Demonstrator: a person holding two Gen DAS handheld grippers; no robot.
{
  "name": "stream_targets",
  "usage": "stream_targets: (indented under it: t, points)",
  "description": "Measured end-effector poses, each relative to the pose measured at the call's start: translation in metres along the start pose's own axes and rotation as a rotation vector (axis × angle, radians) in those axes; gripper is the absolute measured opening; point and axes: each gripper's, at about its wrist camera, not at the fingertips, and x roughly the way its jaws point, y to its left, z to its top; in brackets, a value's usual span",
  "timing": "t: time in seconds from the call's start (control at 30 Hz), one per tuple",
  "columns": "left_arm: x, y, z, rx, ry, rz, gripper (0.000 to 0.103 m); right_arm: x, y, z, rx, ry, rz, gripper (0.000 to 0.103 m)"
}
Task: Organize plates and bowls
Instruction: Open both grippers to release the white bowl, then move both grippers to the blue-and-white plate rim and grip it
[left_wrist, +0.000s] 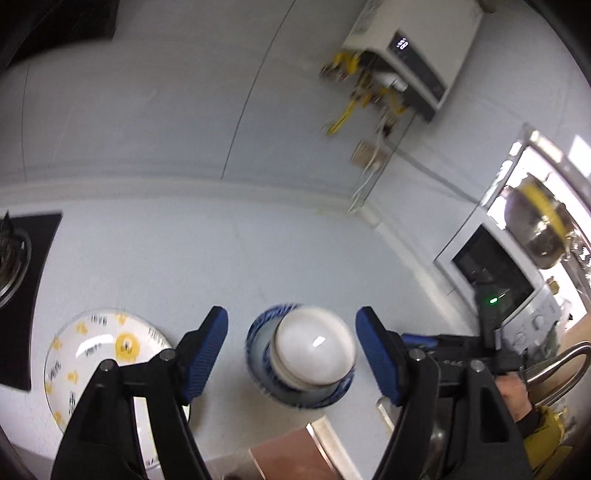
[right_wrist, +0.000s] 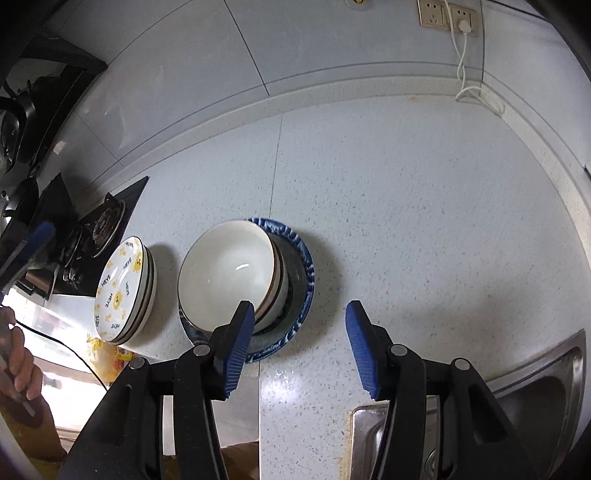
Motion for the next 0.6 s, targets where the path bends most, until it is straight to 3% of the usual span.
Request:
stream_targets:
  t: [0.27, 0.4, 0.6]
  points:
    - [0.063, 0.026, -0.033, -0.064, 0.229, 0.046, 0.071, 0.028, -0.006, -0.006, 0.02, 0.074, 0.038, 0.051]
    - [0.089, 0.036, -0.037, -0.122, 0.292, 0.009, 0.069, 0.035, -0.012, -0.005, 0.038, 0.084, 0.04, 0.051]
    - [0.11, 0.061, -0.023, -0.282, 0.341, -0.047, 0.058, 0.039, -0.022, -0.006, 0.076, 0.097, 0.06, 0.051]
